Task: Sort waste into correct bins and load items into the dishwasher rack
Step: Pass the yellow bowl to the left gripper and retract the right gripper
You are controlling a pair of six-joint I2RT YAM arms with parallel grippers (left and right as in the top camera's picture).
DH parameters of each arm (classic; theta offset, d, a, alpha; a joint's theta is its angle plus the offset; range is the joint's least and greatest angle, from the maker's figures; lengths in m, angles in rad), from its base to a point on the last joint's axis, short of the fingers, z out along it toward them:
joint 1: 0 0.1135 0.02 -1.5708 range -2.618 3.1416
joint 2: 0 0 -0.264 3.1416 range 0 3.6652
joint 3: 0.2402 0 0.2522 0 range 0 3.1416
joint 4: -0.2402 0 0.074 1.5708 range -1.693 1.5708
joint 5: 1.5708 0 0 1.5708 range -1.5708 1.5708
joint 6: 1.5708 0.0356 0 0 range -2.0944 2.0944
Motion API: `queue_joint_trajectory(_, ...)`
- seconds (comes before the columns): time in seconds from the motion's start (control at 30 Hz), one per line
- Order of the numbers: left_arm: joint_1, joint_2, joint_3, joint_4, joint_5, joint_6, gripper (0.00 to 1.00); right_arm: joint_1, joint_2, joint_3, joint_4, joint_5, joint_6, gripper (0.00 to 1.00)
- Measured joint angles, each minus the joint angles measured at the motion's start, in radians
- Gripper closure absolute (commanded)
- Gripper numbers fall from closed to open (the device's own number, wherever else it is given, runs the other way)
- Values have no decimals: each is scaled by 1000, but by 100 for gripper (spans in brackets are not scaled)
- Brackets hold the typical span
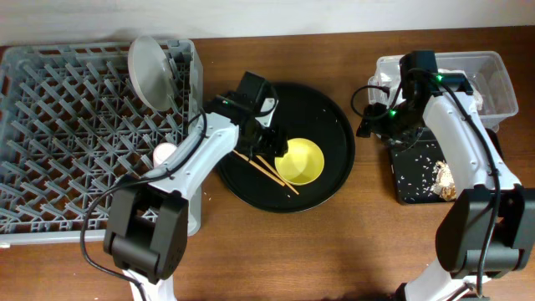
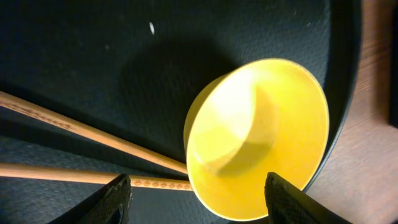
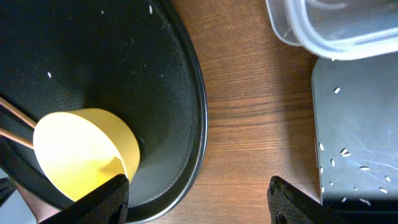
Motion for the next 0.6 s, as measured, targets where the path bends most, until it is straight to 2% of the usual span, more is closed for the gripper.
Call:
queue_joint_trajectory(0.1, -18, 26, -2, 14, -11, -5, 40, 0, 0, 0, -7, 3, -2, 27)
queue_joint_trajectory(0.17, -29, 52, -2, 18, -15, -9, 52, 0, 0, 0, -12, 3, -4, 27)
queue_joint_trajectory(0.37, -45, 84, -8, 32, -18, -20, 78, 0, 0, 0, -12, 6, -5, 27)
queue_joint_trajectory(0.43, -46, 84, -8, 35, -20, -21, 91, 0, 0, 0, -13, 6, -5, 27)
queue_joint_trajectory(0.6, -46, 84, -8, 39, -23, -22, 96, 0, 0, 0, -14, 6, -5, 27)
